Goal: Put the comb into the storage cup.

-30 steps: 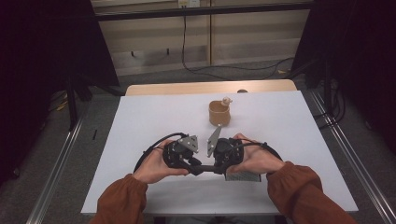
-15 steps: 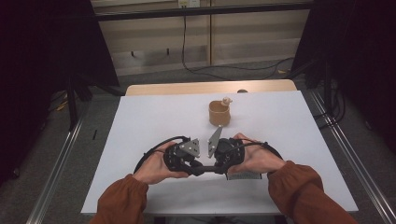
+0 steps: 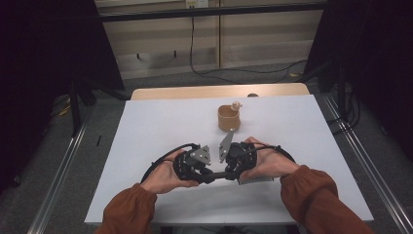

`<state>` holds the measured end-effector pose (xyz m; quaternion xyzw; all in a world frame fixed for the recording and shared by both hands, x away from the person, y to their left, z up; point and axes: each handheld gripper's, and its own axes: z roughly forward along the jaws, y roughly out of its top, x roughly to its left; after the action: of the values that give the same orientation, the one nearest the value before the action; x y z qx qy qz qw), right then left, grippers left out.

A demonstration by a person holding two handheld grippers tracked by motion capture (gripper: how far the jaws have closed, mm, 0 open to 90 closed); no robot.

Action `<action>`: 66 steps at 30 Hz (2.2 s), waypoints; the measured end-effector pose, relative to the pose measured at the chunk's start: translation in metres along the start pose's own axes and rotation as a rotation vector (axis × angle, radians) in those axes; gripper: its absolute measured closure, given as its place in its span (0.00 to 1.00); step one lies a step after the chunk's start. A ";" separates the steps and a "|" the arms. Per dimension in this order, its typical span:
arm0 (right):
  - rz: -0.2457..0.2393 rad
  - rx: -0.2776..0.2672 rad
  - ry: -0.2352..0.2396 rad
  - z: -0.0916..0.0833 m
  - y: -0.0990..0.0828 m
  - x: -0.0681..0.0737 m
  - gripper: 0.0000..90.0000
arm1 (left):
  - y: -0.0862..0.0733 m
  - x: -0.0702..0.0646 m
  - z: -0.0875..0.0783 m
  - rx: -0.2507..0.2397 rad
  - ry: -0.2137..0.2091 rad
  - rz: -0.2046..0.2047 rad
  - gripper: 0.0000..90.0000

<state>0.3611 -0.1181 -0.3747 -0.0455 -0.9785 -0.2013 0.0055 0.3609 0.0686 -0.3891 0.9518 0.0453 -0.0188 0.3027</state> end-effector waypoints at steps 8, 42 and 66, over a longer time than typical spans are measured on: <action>0.074 -0.092 -0.069 -0.014 -0.003 -0.003 0.38 | -0.009 0.010 -0.001 0.001 0.020 -0.056 0.81; 0.305 -0.297 -0.207 -0.039 -0.038 0.009 0.13 | -0.033 0.017 -0.022 -0.106 0.116 -0.143 0.81; 0.437 -0.428 -0.231 -0.033 -0.059 0.021 0.05 | -0.051 0.017 -0.044 -0.265 0.180 -0.247 0.81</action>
<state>0.3342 -0.1827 -0.3670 -0.2769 -0.8752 -0.3901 -0.0724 0.3734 0.1364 -0.3833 0.8888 0.1906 0.0353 0.4153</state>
